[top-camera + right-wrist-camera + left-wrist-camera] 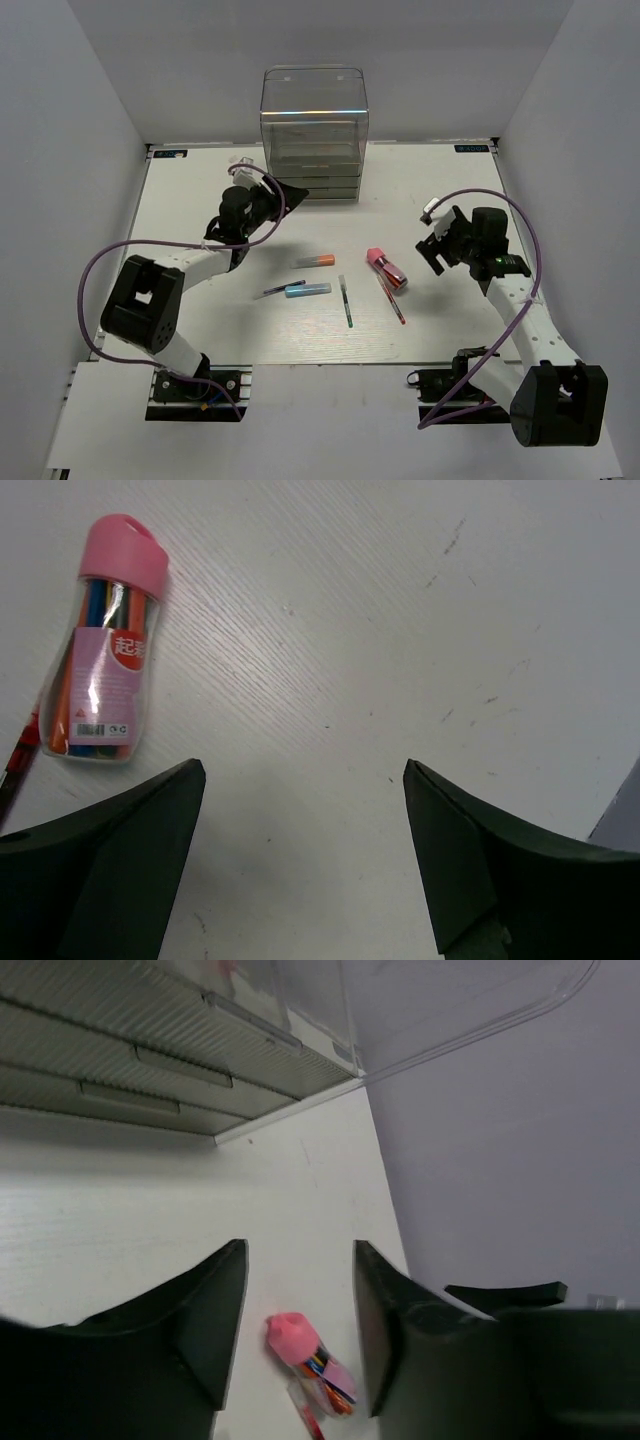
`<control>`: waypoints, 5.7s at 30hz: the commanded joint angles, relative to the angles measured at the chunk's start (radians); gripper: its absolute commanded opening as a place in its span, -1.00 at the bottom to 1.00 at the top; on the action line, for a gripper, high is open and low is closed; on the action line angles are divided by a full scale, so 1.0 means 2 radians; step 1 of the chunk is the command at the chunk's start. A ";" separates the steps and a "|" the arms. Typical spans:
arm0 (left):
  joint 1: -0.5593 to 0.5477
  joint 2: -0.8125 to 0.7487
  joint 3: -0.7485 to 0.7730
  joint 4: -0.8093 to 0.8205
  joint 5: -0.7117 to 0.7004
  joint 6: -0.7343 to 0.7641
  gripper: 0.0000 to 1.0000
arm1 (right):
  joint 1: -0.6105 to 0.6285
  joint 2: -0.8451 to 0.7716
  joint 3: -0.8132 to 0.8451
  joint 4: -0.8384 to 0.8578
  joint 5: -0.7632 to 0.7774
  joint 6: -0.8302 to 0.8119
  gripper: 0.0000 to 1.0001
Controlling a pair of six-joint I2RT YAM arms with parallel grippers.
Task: Sort the stationery into containers
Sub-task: Open the drawer
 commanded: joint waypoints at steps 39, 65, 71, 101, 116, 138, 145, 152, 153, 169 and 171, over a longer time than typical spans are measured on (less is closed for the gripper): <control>-0.022 0.233 0.139 0.227 -0.171 -0.099 0.10 | 0.000 -0.002 -0.041 0.127 -0.092 0.086 0.06; -0.017 0.276 0.133 0.348 -0.196 -0.148 -0.80 | 0.000 -0.010 -0.054 0.125 -0.093 0.086 0.06; -0.017 0.276 0.122 0.363 -0.196 -0.153 -1.00 | 0.000 -0.014 -0.056 0.124 -0.094 0.086 0.06; -0.017 0.160 0.055 0.276 -0.089 -0.111 -1.00 | 0.000 -0.016 -0.062 0.122 -0.098 0.088 0.06; -0.017 0.117 0.069 0.213 -0.079 -0.069 -1.00 | 0.001 -0.016 -0.065 0.122 -0.098 0.087 0.08; -0.017 0.122 0.069 0.325 -0.090 -0.069 -0.57 | 0.002 -0.019 -0.069 0.122 -0.098 0.086 0.08; -0.017 0.132 0.084 0.345 -0.103 -0.073 -0.16 | 0.002 -0.021 -0.069 0.119 -0.097 0.084 0.08; -0.017 0.142 0.089 0.366 -0.118 -0.073 0.05 | 0.001 -0.019 -0.070 0.120 -0.096 0.083 0.08; -0.017 0.142 0.089 0.366 -0.118 -0.073 0.05 | 0.002 -0.020 -0.069 0.121 -0.096 0.083 0.08; -0.012 0.155 0.093 0.430 -0.123 -0.073 -0.02 | 0.001 -0.018 -0.073 0.125 -0.100 0.076 0.08; -0.012 0.161 0.093 0.437 -0.123 -0.073 -0.12 | 0.002 -0.017 -0.072 0.125 -0.100 0.076 0.08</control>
